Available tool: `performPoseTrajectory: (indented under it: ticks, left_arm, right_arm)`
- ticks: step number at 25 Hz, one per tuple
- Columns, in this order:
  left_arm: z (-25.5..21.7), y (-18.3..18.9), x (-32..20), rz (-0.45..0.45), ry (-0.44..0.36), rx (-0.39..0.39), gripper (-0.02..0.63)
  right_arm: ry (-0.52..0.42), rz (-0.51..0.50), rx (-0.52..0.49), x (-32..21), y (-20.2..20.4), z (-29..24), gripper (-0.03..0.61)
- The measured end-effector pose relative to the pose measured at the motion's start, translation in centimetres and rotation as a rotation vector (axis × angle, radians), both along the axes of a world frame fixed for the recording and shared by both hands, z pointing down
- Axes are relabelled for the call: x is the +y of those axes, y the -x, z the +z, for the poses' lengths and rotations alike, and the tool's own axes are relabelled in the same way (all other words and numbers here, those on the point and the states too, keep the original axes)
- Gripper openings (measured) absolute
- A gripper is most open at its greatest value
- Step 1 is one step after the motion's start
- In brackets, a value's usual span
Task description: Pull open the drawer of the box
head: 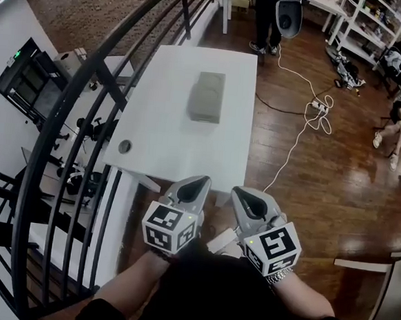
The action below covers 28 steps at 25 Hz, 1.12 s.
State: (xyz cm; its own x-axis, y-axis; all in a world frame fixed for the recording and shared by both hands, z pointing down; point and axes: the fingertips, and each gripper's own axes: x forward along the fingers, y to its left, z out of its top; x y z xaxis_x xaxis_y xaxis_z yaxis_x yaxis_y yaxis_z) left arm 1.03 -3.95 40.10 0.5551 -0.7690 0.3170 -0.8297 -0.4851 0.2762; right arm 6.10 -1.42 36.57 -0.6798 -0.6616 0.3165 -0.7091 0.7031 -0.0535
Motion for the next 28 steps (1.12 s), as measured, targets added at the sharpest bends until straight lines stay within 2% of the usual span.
performPoseTrajectory:
  ticks: [14,22,28]
  left_arm:
    - [4.1,2.8,-8.0,0.019,0.216,0.166,0.017]
    - [8.1,4.6,-12.1,-0.029,0.447,0.384,0.017]
    - [11.1,4.7,-14.1,-0.073,0.588,0.56,0.029]
  right_arm:
    - [0.119,0.031,0.067,-6.2,4.1,2.2,-0.009]
    - [0.168,0.064,0.104,-8.6,5.7,2.9,-0.009]
    - [0.196,0.084,0.127,-9.1,6.1,3.8,-0.009]
